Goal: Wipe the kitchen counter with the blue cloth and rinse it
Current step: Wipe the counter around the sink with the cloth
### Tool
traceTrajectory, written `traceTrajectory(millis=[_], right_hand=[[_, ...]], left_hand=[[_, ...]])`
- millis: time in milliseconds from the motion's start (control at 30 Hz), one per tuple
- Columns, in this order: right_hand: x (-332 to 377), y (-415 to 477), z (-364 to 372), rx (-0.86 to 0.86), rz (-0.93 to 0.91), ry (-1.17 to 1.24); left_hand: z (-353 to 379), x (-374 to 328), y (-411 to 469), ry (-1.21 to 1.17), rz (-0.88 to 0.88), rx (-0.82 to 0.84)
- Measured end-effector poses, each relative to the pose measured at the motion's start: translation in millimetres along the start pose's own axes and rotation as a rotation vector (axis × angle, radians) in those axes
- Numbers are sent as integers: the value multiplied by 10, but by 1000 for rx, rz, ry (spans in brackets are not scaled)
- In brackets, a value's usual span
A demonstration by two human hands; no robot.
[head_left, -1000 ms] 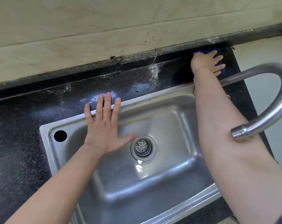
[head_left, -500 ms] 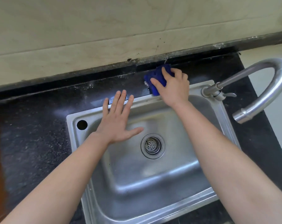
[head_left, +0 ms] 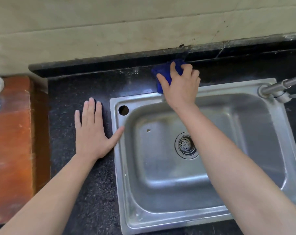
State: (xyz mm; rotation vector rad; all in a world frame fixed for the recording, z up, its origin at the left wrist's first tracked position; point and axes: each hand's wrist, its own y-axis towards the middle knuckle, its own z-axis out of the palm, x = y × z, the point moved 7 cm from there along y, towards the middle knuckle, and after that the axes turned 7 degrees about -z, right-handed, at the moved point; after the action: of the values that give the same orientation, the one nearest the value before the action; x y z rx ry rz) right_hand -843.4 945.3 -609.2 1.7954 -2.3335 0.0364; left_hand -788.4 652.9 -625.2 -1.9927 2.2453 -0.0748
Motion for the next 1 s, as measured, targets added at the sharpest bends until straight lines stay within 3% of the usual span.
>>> traceTrajectory(millis=[67, 200, 333, 400, 567, 700, 767, 900, 1000], right_hand=[[-241, 32, -67, 14, -20, -1], [-1064, 58, -233, -91, 342, 14], [-995, 123, -202, -138, 482, -59], [-520, 100, -125, -157, 425, -81], [964, -73, 93, -159, 24, 15], [732, -13, 28, -144, -121, 52], [187, 21, -75, -168, -22, 56], [-955, 51, -249, -179, 363, 68], [-781, 94, -199, -199, 456, -16]], left_hand=[[6, 18, -8, 3, -9, 5], [-3, 11, 13, 17, -2, 9], [0, 17, 19, 14, -7, 6], [-1, 19, 21, 26, -5, 8], [0, 26, 25, 27, -15, 16], [-14, 14, 28, 31, -11, 24], [-20, 10, 29, 28, -9, 25], [-8, 18, 31, 33, -13, 32], [-5, 18, 37, 31, -12, 26]])
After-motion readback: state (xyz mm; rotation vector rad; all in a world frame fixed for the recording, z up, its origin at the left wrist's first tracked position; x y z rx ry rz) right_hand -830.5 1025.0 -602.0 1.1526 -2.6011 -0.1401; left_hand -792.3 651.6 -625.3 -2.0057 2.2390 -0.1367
